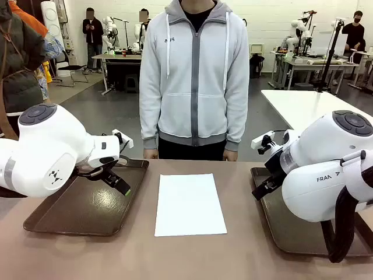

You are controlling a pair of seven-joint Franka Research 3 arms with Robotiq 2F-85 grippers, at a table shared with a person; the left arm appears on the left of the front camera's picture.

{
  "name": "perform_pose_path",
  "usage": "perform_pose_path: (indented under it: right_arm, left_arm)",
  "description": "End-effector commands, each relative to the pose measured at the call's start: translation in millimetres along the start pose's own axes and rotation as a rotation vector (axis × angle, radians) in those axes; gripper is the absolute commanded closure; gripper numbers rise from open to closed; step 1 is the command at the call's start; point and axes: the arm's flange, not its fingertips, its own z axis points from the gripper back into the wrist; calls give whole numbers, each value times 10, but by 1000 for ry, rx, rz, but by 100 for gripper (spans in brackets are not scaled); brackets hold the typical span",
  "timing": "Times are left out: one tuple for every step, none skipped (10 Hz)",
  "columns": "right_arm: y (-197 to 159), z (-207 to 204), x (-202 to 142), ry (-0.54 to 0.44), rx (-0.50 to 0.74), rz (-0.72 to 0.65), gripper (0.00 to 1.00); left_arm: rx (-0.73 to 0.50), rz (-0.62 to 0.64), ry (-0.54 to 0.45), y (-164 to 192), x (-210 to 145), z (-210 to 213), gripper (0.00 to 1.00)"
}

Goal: Sort the A4 documents.
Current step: Receive the A4 Paper.

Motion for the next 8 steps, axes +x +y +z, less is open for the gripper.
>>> perform_pose_path:
  right_arm:
    - [0,0,0,0,0,0,0]
    - [0,0,0,0,0,0,0]
    - [0,0,0,0,0,0,0]
    - [0,0,0,0,0,0,0]
    - [0,0,0,0,0,0,0]
    - [0,0,0,0,0,0,0]
    - [0,0,0,0,0,0,0]
    - [0,0,0,0,0,0,0]
  left_arm:
    - [0,0,0,-1,0,0,0]
    - [0,0,0,-1,0,0,0]
    - [0,0,0,-1,0,0,0]
    - [0,0,0,-1,0,0,0]
    - [0,0,0,-1,0,0,0]
    - [0,0,0,-1,0,0,0]
    - [0,0,0,-1,0,0,0]
    - [0,0,0,-1,0,0,0]
